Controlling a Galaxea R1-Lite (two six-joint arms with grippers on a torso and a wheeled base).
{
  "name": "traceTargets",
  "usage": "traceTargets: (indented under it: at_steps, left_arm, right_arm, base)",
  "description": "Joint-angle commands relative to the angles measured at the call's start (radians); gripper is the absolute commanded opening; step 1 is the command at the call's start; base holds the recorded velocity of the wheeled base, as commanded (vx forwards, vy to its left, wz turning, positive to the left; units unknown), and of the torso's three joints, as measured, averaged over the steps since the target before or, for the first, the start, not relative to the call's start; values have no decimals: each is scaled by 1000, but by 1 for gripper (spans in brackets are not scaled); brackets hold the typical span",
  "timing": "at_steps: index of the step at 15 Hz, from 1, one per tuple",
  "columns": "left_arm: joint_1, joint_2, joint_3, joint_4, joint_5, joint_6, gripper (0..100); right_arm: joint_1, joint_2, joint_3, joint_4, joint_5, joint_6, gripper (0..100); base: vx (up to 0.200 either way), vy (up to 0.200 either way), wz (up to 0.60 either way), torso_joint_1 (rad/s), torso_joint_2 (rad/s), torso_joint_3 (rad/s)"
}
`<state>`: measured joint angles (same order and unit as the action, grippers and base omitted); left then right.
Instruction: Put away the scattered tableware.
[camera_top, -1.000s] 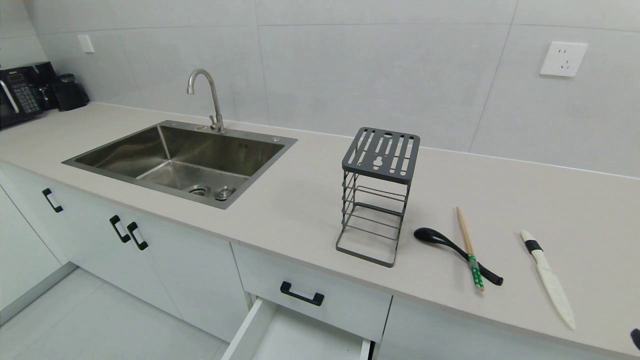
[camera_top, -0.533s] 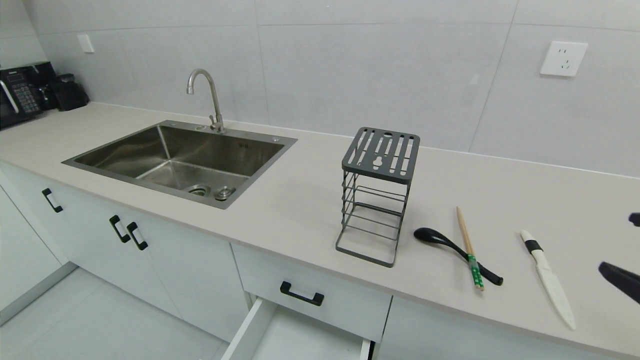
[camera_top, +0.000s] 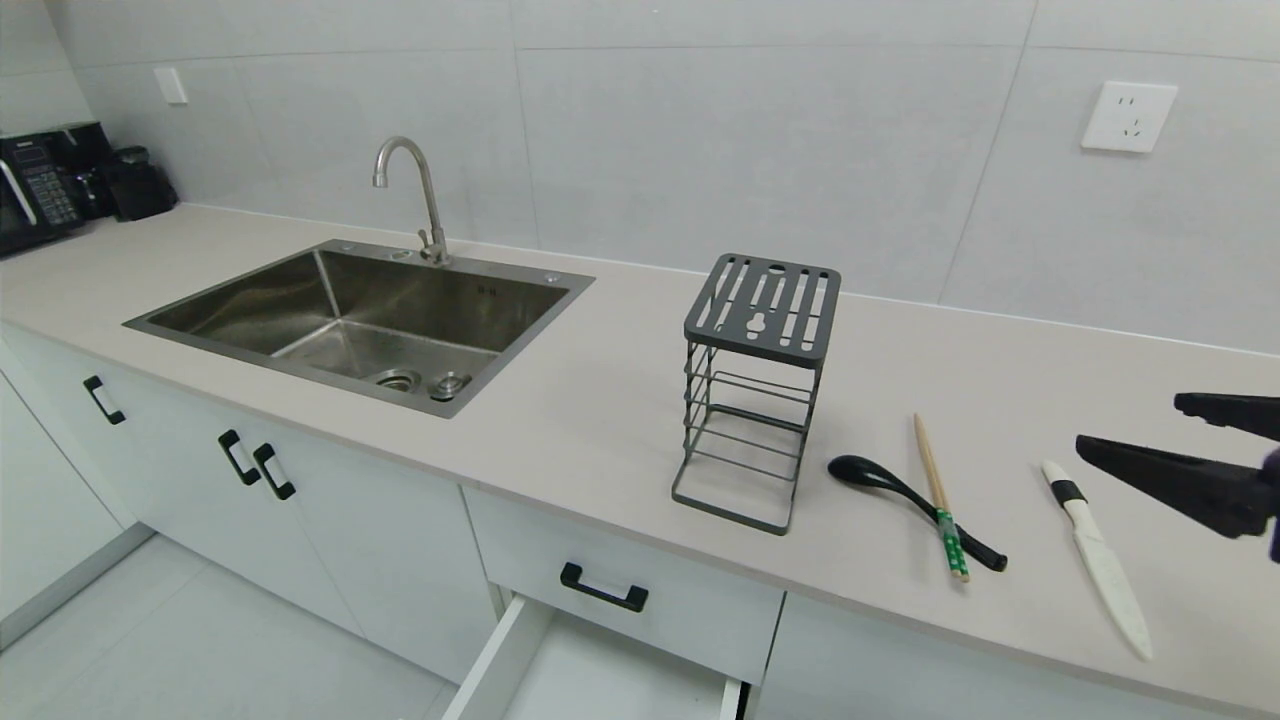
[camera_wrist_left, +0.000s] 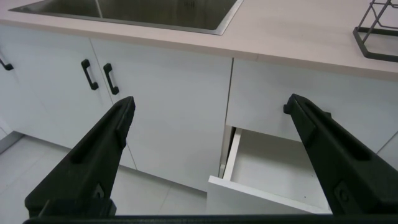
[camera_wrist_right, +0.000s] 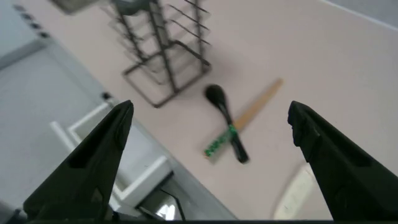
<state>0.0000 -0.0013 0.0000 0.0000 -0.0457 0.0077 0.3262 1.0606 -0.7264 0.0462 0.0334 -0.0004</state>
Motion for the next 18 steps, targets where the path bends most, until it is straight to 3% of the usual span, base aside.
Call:
traceTargets:
  at_steps: [1, 4, 8, 13, 15, 18]
  left_arm:
    - [0, 1, 0, 0, 0, 0, 100]
    - [0, 1, 0, 0, 0, 0, 100]
    - [0, 1, 0, 0, 0, 0, 100]
    - [0, 1, 0, 0, 0, 0, 100]
    - [2, 1, 0, 0, 0, 0, 100]
    - [0, 1, 0, 0, 0, 0, 100]
  right_arm:
    - [44, 108, -27, 15, -36, 74, 100]
    - [99, 127, -50, 66, -90, 246, 100]
    - [145, 167, -133, 250, -101, 350, 100]
    - [248, 404, -136, 251, -170, 531, 100]
    - [248, 466, -119, 247, -230, 542, 100]
    - [235, 516, -114, 245, -239, 568, 100]
  base:
    - [0, 0, 0, 0, 0, 0]
    - [0, 0, 0, 0, 0, 0]
    - [0, 0, 0, 0, 0, 0]
    - [0, 0, 0, 0, 0, 0]
    - [0, 0, 0, 0, 0, 0]
    - [0, 0, 0, 0, 0, 0]
